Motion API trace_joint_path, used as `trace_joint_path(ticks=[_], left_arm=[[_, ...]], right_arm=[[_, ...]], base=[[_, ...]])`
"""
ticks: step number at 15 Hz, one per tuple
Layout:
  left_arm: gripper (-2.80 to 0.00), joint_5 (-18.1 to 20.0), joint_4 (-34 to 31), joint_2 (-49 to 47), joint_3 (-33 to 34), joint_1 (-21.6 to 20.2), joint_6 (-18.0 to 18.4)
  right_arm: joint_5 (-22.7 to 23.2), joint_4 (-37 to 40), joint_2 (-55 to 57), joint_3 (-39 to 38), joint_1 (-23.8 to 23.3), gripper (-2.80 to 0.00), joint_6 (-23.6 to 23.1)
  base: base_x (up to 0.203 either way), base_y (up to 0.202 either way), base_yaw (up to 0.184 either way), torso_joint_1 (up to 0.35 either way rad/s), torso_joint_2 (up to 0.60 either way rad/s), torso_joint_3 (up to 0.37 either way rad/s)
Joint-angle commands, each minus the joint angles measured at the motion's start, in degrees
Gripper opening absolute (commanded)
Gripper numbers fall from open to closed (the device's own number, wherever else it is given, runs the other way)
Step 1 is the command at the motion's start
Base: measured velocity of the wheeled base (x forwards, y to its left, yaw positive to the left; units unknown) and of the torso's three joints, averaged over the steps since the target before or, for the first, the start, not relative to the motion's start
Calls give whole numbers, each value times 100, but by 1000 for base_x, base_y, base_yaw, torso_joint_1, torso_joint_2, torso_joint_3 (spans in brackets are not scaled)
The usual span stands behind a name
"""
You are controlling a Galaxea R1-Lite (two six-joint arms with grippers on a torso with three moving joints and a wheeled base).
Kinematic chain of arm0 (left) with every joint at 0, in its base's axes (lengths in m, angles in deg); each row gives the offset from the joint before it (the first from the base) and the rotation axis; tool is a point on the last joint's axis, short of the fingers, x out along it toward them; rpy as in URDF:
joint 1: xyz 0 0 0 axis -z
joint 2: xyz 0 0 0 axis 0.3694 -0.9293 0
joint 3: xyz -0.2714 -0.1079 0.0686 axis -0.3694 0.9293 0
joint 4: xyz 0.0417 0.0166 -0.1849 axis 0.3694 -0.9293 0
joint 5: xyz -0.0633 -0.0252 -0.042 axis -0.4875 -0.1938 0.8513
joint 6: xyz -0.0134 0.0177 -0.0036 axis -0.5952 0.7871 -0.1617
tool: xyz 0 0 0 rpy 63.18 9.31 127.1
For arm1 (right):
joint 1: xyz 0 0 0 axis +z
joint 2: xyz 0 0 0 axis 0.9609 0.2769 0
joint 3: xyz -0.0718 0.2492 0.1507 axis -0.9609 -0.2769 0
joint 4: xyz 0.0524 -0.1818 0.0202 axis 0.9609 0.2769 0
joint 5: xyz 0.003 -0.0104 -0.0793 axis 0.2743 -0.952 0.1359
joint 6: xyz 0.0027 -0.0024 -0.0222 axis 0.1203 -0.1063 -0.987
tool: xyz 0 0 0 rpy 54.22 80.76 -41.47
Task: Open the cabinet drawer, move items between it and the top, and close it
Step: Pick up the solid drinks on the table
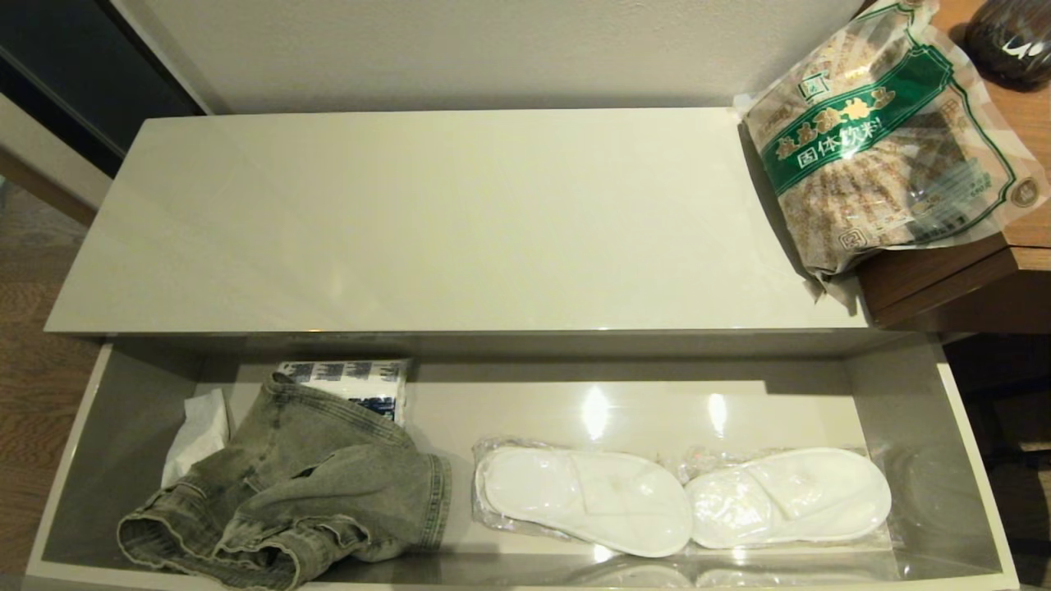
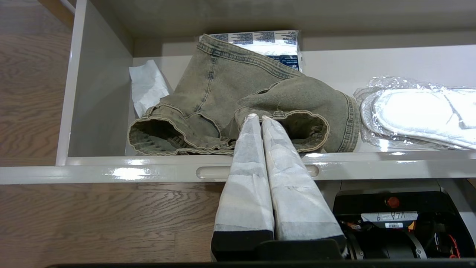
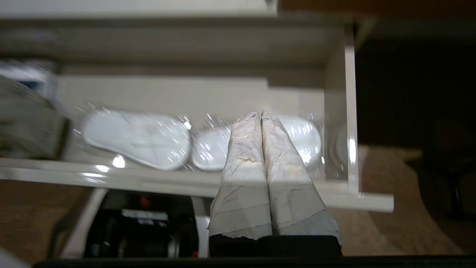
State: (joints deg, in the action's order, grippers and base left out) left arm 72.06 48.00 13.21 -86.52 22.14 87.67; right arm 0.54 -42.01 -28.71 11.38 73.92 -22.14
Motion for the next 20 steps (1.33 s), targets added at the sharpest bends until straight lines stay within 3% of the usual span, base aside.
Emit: trace_joint_path(ticks=[1,4,6,9,11,14,16,20], left_arm=[[-280,-1,1,-9,0,-2,0],[-280,-1,1,-9,0,-2,0],[-280,-1,1,-9,0,-2,0],[-280,-1,-8,-9,0,-2,0],[-280,-1,1,-9,0,-2,0],[-280,-1,1,-9,0,-2,0],[-280,-1,1,-9,0,-2,0],[-280,-1,1,-9,0,-2,0]], right_arm=[[229,663,598,1458,-46,-280,174],[385,988,2554,3220,-227,-280,813],[429,1320,3738,4281,-305,-280,940],[358,1788,5268,5566,-362,-280,601],[135,1596,6172,6070,-376,-280,225],[-687,1181,7551,6997,-347,-280,-139],[-1089,976,8060,7218,-324,-280,-458],[-1190,-92,8054,6455,-235,-280,-563]], base=[[0,0,0,0,0,0],[0,0,0,0,0,0],[0,0,0,0,0,0],[0,0,0,0,0,0],[0,0,0,0,0,0],[0,0,0,0,0,0],[0,0,0,0,0,0],[0,0,0,0,0,0]])
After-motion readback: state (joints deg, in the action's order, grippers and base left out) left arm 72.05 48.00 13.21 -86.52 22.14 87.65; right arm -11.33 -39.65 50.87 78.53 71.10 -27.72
